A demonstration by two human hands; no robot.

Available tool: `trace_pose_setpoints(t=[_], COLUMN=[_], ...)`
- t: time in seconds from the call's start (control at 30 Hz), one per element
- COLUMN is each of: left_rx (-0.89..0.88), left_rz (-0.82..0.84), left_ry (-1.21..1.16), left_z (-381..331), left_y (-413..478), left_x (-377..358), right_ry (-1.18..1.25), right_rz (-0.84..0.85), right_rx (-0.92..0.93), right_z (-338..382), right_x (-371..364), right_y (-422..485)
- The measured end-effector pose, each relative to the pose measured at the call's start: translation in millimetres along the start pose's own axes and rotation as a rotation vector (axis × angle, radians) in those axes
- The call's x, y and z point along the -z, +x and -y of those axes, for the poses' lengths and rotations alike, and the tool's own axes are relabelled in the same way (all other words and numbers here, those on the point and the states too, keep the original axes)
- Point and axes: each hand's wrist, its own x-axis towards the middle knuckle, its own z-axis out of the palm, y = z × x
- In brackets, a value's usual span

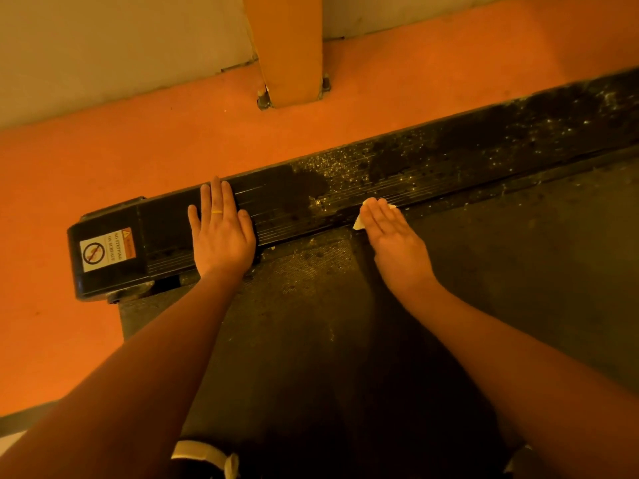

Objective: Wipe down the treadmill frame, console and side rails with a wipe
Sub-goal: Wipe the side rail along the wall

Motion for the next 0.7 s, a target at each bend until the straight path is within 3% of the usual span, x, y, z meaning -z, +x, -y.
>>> trace_pose_setpoints(t=[0.13,0.27,0.4,0.57,0.7], left_rx=[0.004,-0.001,0.004,0.006,0.007], left_rz=[0.003,-0.007,-0.008,-0.016,-0.016], left_ry=[0.004,0.001,0.004,0.005,0.007], left_z=[0.2,0.6,-0.2,-1.3,-1.3], left_y=[0.1,0.2,0.0,-0.6,-0.9], left_x=[-0.2,-1.1,0.2,0.2,0.7], right_ry=[0.011,0.02,0.047,0.012,0.013], right_rz=[-0.044,-0.031,-0.093,0.131,0.13], right_rx=[-0.192,-0.28,-0.111,0.159,0.187], right_z=[-47.6,-43.3,6.9,80.0,92.4], right_x=[10.0,11.3,-3.6,-5.6,-8.9], right_y=[-0.7,2.7,-4.3,14.1,21.6])
